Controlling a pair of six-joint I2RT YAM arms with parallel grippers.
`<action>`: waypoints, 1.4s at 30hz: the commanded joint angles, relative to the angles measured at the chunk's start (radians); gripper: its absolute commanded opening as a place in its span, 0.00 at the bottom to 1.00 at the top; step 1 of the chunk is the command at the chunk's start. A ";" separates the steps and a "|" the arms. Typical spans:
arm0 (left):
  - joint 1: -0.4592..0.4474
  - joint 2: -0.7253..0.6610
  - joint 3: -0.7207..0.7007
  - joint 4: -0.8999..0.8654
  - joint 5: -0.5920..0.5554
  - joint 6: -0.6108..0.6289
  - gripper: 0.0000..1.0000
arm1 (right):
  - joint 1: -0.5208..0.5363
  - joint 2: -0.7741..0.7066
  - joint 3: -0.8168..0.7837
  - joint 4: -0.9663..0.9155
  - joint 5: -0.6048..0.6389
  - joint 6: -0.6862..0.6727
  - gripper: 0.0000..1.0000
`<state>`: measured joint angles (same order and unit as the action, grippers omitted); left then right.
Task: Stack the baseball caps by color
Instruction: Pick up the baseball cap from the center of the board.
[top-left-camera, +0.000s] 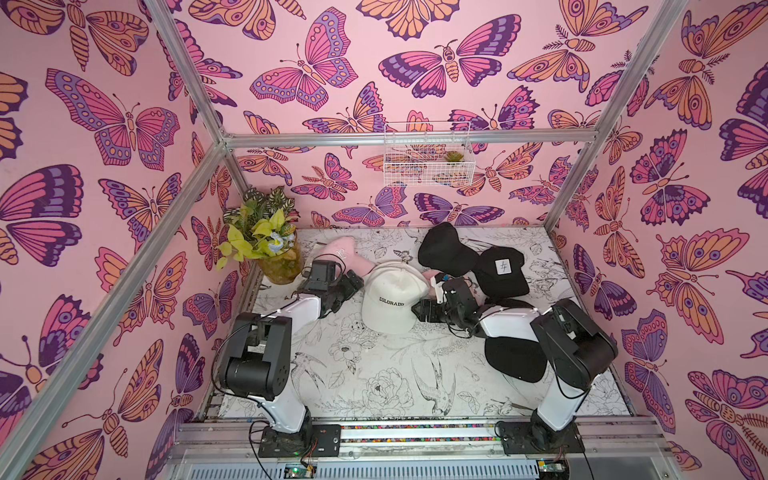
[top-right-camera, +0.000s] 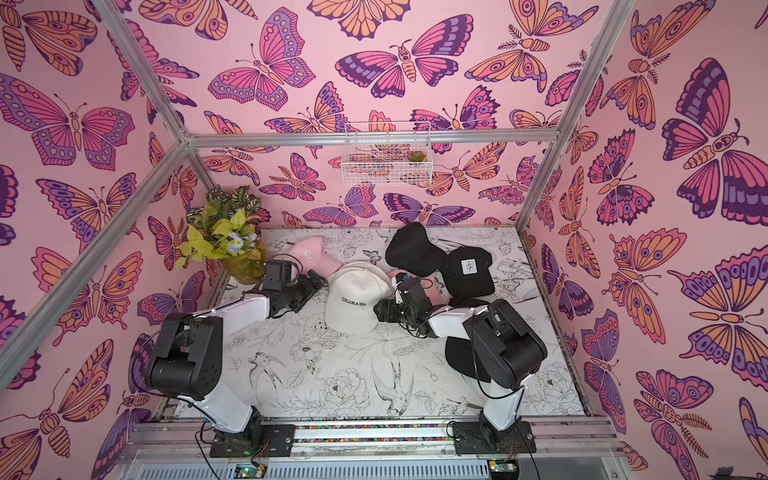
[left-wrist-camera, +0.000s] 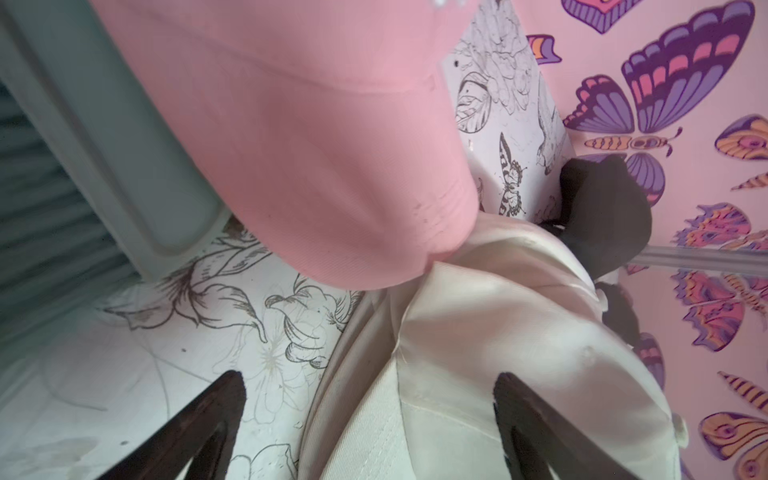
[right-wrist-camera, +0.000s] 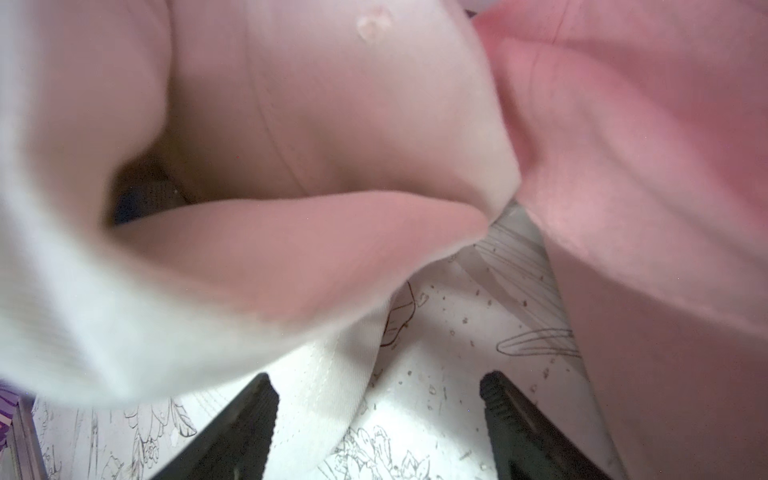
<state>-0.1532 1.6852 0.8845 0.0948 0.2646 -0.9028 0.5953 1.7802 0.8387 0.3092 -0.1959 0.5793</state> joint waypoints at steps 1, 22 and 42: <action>-0.002 0.043 -0.040 0.235 0.013 -0.225 0.95 | 0.001 -0.033 -0.008 -0.015 -0.008 0.007 0.81; -0.014 0.355 -0.166 1.027 -0.164 -0.468 0.47 | 0.034 -0.024 -0.019 0.049 -0.052 0.003 0.81; 0.009 -0.311 -0.259 0.341 -0.183 -0.040 0.00 | 0.036 0.021 -0.038 0.134 -0.086 0.022 0.82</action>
<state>-0.1490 1.5219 0.6518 0.7177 0.1146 -1.1202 0.6262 1.7828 0.7845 0.4328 -0.2821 0.5961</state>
